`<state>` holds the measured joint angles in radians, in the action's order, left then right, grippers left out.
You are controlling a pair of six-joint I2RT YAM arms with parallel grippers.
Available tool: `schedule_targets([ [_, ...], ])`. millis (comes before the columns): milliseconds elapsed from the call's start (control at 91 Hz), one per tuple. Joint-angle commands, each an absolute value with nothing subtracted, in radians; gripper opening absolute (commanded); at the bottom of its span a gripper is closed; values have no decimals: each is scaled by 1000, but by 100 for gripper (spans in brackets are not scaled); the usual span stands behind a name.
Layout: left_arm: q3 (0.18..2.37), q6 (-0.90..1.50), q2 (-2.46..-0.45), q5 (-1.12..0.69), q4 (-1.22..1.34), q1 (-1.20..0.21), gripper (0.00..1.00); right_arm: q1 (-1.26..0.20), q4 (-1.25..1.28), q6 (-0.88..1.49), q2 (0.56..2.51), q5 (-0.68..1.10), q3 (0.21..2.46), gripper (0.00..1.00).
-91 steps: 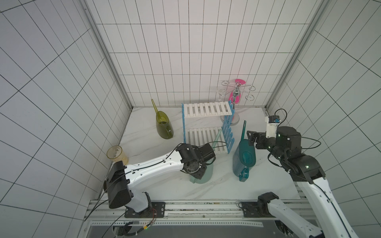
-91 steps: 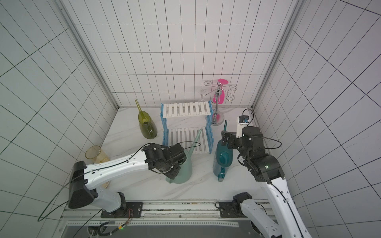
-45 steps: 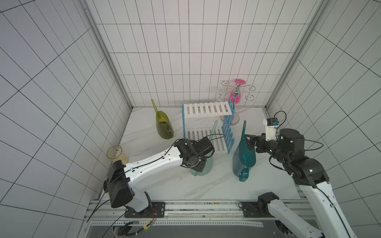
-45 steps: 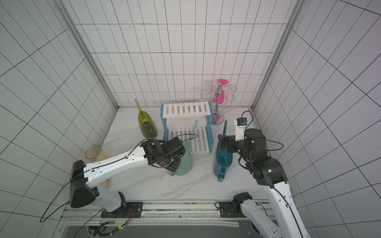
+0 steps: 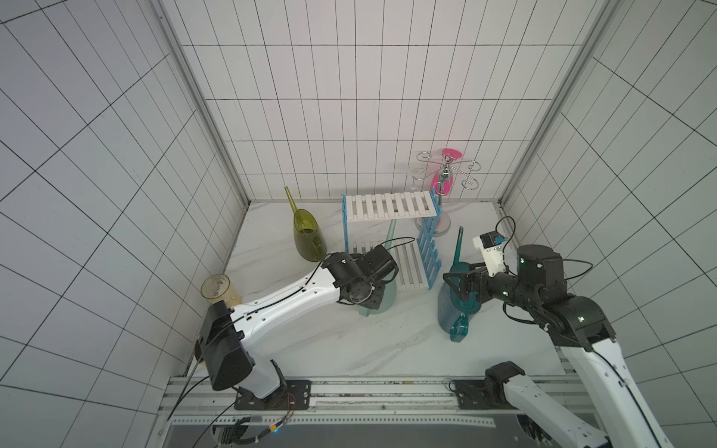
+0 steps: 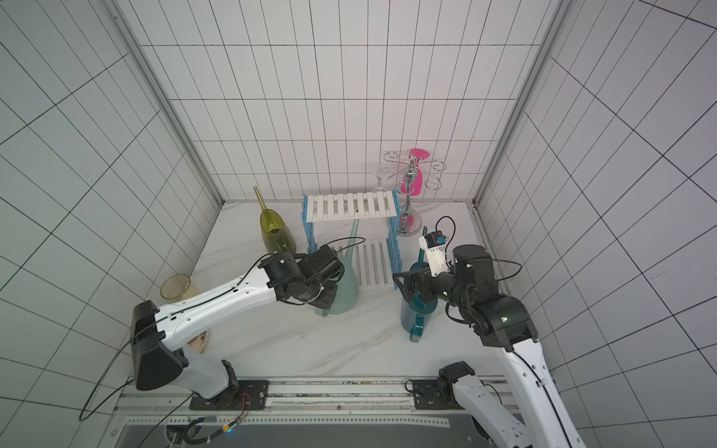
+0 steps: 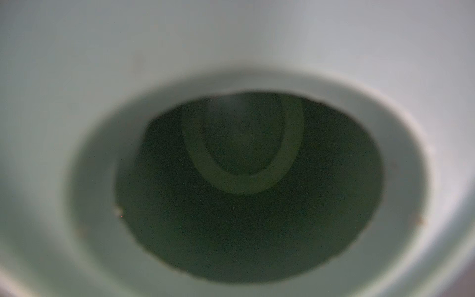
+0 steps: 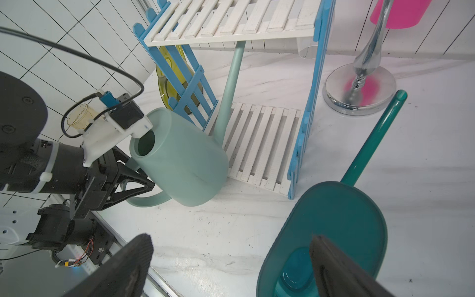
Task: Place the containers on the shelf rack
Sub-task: 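Place the container on the shelf.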
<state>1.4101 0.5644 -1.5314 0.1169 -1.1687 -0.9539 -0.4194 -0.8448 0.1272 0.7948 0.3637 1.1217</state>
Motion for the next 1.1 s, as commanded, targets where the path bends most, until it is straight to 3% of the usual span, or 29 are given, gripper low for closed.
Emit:
schedule_targets([
  [0, 1457, 564, -1554, 179, -1112, -946, 0, -426, -855, 121, 795, 374, 1111, 99],
  [1088, 1496, 635, -1725, 250, -905, -847, 0, -426, -854, 131, 781, 301, 1097, 99],
])
